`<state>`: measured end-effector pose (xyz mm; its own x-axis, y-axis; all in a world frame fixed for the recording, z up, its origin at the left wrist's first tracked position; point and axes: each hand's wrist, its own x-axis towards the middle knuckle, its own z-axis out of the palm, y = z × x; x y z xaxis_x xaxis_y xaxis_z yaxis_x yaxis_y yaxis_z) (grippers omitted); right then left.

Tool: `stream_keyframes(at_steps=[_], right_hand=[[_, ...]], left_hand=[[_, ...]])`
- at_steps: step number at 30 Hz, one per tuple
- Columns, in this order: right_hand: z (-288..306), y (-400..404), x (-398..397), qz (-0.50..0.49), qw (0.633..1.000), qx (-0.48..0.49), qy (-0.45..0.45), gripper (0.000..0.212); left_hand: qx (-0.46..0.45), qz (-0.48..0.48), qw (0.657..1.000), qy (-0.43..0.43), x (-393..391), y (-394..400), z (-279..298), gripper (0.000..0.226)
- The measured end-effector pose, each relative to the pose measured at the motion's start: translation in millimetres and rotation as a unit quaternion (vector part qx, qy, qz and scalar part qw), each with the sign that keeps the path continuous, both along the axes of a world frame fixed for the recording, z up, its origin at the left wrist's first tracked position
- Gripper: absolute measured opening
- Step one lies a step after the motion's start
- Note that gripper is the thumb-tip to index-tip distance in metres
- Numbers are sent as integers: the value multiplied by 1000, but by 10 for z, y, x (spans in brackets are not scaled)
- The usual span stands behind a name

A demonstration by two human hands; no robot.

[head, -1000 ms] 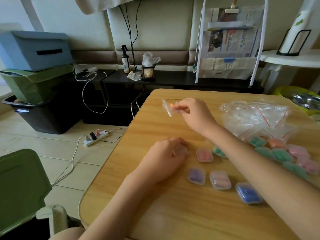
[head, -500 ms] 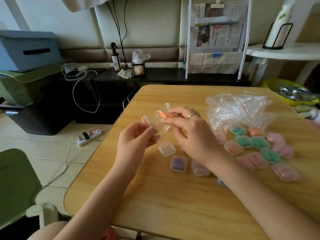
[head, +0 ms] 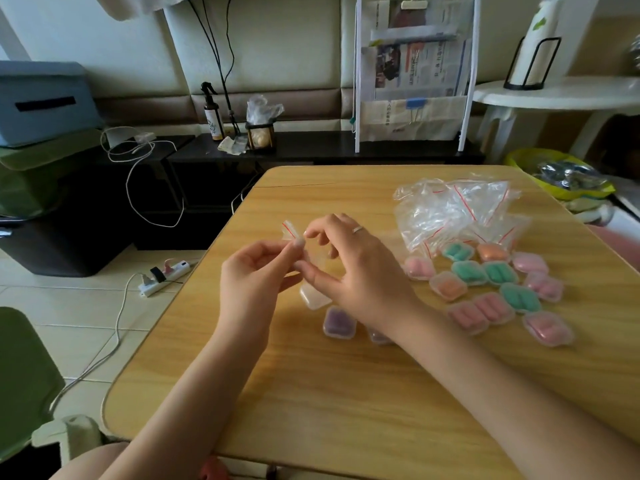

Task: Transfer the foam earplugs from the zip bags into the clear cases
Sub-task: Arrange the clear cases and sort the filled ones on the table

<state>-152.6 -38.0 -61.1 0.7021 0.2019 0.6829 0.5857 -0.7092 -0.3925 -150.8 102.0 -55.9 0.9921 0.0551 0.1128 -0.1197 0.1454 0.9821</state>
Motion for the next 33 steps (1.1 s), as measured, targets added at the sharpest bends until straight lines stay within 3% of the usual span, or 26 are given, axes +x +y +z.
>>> stream_keyframes(at_steps=[4, 12, 25, 27, 31, 33], right_hand=[[2, 11, -34, 49, 992, 57, 101, 32], [9, 20, 13, 108, 960, 204, 158, 1], [71, 11, -3, 126, 874, 389, 262, 12], [41, 8, 17, 117, 879, 384, 257, 10], [-41, 45, 45, 92, 923, 282, 244, 12], [-43, 61, 36, 97, 925, 268, 252, 16]], left_hand=[[-24, -19, 999, 15, 1, -17, 14, 13], [-29, -37, 999, 4, 21, -56, 20, 16], [29, -33, 999, -31, 49, -34, -9, 15], [40, -42, 998, -33, 44, -52, -3, 15], [101, -39, 992, -62, 6, -95, 1, 17], [146, -23, 985, -88, -1, -95, -13, 19]])
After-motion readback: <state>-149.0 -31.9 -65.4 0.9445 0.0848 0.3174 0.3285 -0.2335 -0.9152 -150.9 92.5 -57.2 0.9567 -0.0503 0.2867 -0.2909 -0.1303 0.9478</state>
